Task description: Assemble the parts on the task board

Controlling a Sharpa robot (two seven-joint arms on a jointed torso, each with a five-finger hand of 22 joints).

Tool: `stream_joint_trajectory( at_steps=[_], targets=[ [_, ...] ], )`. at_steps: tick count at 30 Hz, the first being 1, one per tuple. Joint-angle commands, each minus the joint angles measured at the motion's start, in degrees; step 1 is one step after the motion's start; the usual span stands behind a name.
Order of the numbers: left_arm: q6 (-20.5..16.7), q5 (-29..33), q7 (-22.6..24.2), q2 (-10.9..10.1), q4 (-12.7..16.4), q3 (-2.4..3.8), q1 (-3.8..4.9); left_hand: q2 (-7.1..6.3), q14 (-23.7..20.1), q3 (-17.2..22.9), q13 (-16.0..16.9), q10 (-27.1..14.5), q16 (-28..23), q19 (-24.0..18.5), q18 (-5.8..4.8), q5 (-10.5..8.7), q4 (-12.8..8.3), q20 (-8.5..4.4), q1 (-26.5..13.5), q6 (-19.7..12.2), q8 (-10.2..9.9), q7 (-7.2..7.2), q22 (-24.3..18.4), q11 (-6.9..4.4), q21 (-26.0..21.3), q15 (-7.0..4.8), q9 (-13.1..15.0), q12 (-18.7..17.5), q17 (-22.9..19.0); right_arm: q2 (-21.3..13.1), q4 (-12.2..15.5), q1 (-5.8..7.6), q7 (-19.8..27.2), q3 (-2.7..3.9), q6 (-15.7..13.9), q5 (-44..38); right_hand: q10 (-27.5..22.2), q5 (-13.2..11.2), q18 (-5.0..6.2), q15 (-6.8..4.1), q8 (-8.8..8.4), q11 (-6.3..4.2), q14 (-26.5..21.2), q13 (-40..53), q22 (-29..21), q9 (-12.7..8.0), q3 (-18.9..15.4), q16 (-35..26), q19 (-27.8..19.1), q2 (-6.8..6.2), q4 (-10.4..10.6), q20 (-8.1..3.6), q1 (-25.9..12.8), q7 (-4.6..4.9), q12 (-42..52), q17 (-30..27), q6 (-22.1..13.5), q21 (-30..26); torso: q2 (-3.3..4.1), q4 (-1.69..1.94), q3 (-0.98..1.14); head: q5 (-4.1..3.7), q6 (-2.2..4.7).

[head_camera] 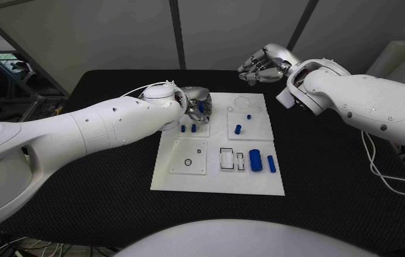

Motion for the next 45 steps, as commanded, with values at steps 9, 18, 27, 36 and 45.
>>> stream_joint_trajectory(
  at_steps=[9, 18, 27, 36, 45],
  targets=[
    [1.58, -1.06, -0.19, 0.59, -1.00, -0.02, -0.02, 1.28, 0.76, 1.46, -0.65, 2.71, 0.93, 0.93, -1.08, -0.09, -1.15, -0.25, 0.58, 1.31, -0.95, 0.13, 0.98, -0.39, 0.88, -0.42, -0.47, -0.37, 0.19, 0.26, 0.01, 0.11, 0.29, 0.03, -0.12, -0.05, -0.31, 0.28, 0.10, 0.14, -0.17, 0.10, -0.41, -0.11, -0.10, -0.05, 0.39, -0.17, -0.35, -0.25, -0.06, -0.02, 0.23, 0.08, -0.30, -0.11, -0.39, -0.31, -0.09, 0.03, 0.01, -0.18, -0.21],
    [1.43, -1.06, 0.10, 0.73, -1.43, -0.04, -0.07, 1.56, 0.87, 2.38, -1.02, 3.91, 1.16, 1.20, -1.21, -0.10, -1.74, -0.44, 0.53, 1.72, -1.48, 0.27, 1.55, -0.59, 1.35, -0.59, -0.76, -0.69, 0.12, 0.50, -0.10, 0.11, 0.21, 0.03, 0.17, -0.05, -0.28, 0.27, 0.10, 0.15, -0.16, 0.11, -0.39, -0.12, -0.09, -0.04, 0.41, -0.18, -0.36, -0.21, -0.03, -0.01, 0.21, 0.09, -0.29, -0.14, -0.38, -0.31, -0.08, 0.05, 0.04, -0.04, -0.38],
    [1.57, -1.05, 0.13, 0.90, -1.34, -0.05, -0.09, 0.74, 0.87, 2.64, -1.61, 4.41, 1.14, 1.40, -1.31, -0.17, -2.21, -0.51, -0.38, 0.41, -3.22, 0.45, 2.00, -0.56, 1.66, -0.59, -1.55, -1.60, -0.43, 0.65, -0.14, 0.11, 0.14, 0.03, 0.46, -0.05, -0.25, 0.27, 0.10, 0.15, -0.13, 0.11, -0.36, -0.13, -0.09, -0.03, 0.43, -0.19, -0.36, -0.17, 0.00, 0.00, 0.20, 0.08, -0.28, -0.17, -0.35, -0.31, -0.10, 0.04, 0.03, 0.09, -0.53],
    [2.09, -1.05, -0.26, 0.82, -1.28, -0.06, -0.10, -0.20, 0.76, 2.39, -2.63, 4.09, 1.09, 1.37, -1.29, -0.20, -2.78, -0.20, -1.41, -2.59, -6.49, -0.02, 1.82, 0.03, 1.22, -0.16, -3.09, -3.51, -1.23, 0.71, -0.21, 0.11, 0.08, 0.03, 0.62, -0.05, -0.23, 0.26, 0.11, 0.15, -0.10, 0.09, -0.34, -0.15, -0.09, -0.02, 0.46, -0.19, -0.36, -0.15, 0.01, 0.00, 0.22, 0.07, -0.27, -0.20, -0.30, -0.31, -0.11, 0.05, 0.06, 0.07, -0.62],
    [2.32, -1.04, -0.19, 0.98, -1.10, -0.06, -0.11, -0.14, 0.69, 2.26, -2.90, 3.86, 1.03, 1.34, -1.27, -0.19, -2.85, -0.10, -1.59, -2.54, -6.83, -0.02, 1.73, 0.20, 1.06, -0.04, -3.33, -4.06, -1.51, 0.78, -0.23, 0.11, 0.06, 0.03, 0.75, -0.05, -0.23, 0.26, 0.11, 0.15, -0.10, 0.09, -0.34, -0.15, -0.09, -0.02, 0.46, -0.19, -0.36, -0.15, 0.01, 0.00, 0.22, 0.07, -0.27, -0.20, -0.30, -0.31, -0.10, 0.00, 0.03, 0.05, -0.68]
  ],
)
